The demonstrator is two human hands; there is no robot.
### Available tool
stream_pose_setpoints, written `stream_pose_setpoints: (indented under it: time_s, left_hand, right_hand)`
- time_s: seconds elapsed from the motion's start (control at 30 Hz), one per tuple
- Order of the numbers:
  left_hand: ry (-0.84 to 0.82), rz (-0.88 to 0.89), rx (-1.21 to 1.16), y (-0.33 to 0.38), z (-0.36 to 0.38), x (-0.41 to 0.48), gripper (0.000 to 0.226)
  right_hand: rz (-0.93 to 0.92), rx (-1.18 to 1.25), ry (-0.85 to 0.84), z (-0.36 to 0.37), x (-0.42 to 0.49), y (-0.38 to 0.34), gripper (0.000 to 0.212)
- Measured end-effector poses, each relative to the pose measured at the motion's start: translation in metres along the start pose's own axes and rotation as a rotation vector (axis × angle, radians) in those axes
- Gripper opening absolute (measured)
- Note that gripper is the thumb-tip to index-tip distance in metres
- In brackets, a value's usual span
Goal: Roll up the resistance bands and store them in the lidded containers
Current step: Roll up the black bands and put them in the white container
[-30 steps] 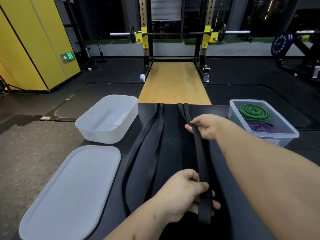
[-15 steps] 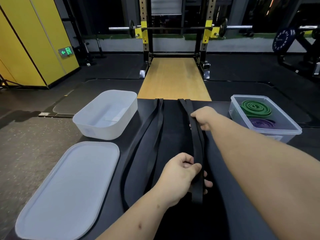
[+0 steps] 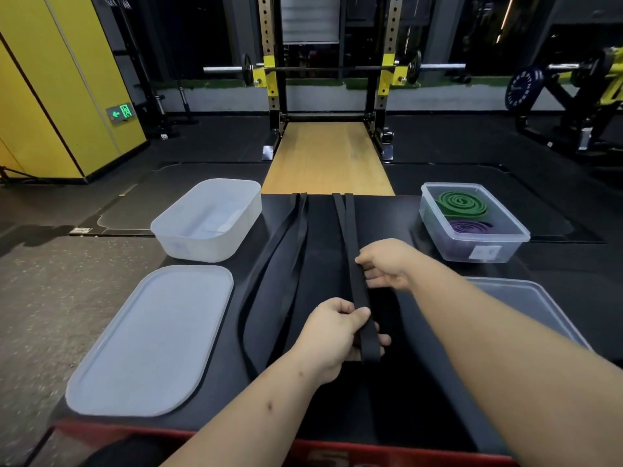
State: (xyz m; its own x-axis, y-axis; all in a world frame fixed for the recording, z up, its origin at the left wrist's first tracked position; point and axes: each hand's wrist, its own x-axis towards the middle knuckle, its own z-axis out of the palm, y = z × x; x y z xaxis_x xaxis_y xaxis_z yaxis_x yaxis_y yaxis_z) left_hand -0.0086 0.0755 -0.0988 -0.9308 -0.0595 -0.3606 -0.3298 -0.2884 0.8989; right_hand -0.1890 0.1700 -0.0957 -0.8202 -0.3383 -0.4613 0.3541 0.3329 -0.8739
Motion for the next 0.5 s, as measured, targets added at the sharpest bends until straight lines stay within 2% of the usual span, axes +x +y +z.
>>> stream_pose_setpoints:
  time_s: [0.1,0.2,0.27,0.37,0.5]
  left_hand:
    - [0.037,-0.019,0.036,-0.002,0.001,-0.01,0.032]
    - [0.044,-0.027,0.084,-0.005,0.002,-0.021,0.031]
    - [0.049,-0.039,0.145,-0.007,0.004,-0.029,0.029]
    - [0.045,-0.061,0.291,-0.009,0.002,-0.039,0.031]
    - [0.055,-0.026,0.495,-0.011,-0.004,-0.053,0.022]
  right_hand:
    - [0.008,-0.06,-0.035,0.008,-0.042,0.018,0.037]
    - [0.013,-0.128,-0.033,0.015,-0.08,0.036,0.052]
    - [-0.009,-0.149,-0.027,0.018,-0.102,0.046,0.047]
    - [-0.061,-0.177,-0.035,0.023,-0.136,0.053,0.021]
    - [-0.095,-0.15,-0.065,0.028,-0.17,0.057,0.023]
